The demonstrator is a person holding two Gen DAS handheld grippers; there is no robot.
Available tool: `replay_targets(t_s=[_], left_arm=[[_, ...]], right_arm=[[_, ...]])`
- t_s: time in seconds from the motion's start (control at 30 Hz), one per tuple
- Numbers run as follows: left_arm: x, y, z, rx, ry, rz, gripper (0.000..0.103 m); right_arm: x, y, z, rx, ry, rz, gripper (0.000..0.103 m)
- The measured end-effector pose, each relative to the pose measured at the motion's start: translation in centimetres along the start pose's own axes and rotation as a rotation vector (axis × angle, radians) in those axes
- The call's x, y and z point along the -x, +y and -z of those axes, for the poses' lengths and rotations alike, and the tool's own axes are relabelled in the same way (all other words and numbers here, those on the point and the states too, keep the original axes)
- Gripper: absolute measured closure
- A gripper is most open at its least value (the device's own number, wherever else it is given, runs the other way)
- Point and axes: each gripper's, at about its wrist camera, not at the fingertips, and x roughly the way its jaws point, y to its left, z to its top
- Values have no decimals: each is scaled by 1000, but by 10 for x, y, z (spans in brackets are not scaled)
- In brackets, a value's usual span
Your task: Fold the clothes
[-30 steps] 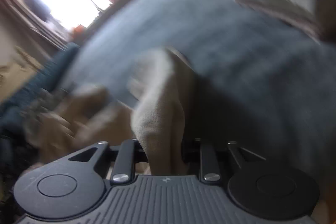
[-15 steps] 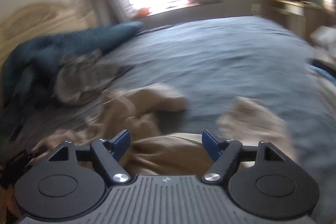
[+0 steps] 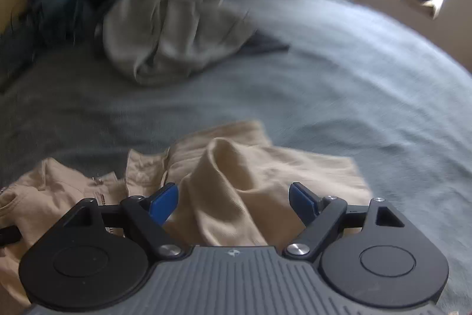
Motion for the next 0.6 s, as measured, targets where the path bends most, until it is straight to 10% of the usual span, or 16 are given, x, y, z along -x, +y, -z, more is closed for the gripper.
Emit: replay_targets(t_s=[0.17, 0.23, 0.6], left_arm=[[2, -2, 0, -6, 5, -20, 36], [3, -4, 0, -8, 6, -29, 36], [12, -22, 3, -32, -7, -51, 36]], right_arm=[[-14, -14, 10, -112, 47, 19, 81], [7, -26, 22, -186, -28, 19, 91], [255, 3, 205, -572, -551, 116, 93]])
